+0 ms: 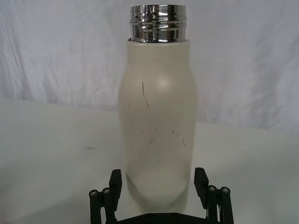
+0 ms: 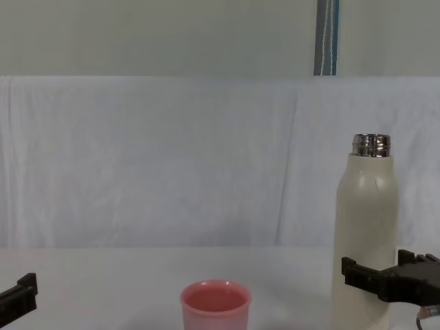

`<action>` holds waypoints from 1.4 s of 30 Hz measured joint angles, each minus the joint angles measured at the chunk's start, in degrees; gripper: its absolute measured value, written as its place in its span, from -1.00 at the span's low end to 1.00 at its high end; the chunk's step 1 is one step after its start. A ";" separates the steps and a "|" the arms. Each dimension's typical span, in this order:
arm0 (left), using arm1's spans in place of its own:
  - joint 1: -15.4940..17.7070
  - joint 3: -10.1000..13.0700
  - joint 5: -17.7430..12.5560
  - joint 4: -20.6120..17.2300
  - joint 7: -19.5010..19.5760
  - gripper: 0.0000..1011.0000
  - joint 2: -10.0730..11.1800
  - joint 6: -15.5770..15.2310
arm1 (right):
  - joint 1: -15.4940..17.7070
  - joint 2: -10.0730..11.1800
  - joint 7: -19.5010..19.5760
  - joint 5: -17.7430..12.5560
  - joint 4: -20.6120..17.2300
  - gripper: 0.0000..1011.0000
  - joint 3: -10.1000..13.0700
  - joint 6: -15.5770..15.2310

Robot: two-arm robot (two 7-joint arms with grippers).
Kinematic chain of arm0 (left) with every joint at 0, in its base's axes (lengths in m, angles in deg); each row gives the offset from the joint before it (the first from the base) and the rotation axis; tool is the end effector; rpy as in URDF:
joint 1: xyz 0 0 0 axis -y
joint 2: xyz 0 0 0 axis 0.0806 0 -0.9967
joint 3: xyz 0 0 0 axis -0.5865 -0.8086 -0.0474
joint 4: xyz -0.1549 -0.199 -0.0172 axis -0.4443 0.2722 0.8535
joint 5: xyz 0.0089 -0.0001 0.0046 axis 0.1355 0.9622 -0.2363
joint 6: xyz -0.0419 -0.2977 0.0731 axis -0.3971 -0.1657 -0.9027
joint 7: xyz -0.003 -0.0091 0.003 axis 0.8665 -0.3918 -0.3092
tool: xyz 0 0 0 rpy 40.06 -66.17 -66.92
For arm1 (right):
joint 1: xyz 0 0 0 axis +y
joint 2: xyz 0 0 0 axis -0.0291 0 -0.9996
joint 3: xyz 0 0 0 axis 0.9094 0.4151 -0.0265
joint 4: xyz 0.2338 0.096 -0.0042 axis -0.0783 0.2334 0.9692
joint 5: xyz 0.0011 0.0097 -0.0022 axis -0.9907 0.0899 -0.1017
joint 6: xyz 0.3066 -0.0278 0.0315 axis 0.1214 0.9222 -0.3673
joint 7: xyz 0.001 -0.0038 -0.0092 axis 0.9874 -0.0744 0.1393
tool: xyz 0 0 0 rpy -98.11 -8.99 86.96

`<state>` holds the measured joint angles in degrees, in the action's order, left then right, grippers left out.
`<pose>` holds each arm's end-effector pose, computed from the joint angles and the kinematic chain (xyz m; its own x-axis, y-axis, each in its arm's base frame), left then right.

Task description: Grasp the thermos with one hand and pour water into the cup lid.

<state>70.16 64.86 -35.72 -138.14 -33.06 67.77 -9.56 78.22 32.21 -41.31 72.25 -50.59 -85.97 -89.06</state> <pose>0.2631 0.0285 -0.2503 0.1247 0.9917 -0.0327 -0.9921 0.1242 -0.0173 0.3691 0.0188 -0.2563 0.3399 -0.9405 -0.0012 0.9401 0.3398 -0.0286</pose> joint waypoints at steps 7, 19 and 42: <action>0.00 0.00 0.00 0.00 0.00 0.98 0.00 0.00 | 1.28 0.34 0.28 -0.04 -1.63 0.98 0.26 -0.45; 0.00 0.00 0.00 0.00 0.00 0.98 0.00 0.00 | 3.94 0.85 0.85 -0.06 -5.65 0.98 0.81 -1.00; 0.00 0.00 0.00 0.00 0.00 0.98 0.00 0.00 | 10.64 0.13 1.52 0.95 -11.43 0.98 1.11 4.68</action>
<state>70.16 64.86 -35.73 -138.14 -33.06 67.77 -9.56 88.86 32.34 -39.79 73.20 -62.02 -84.86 -84.38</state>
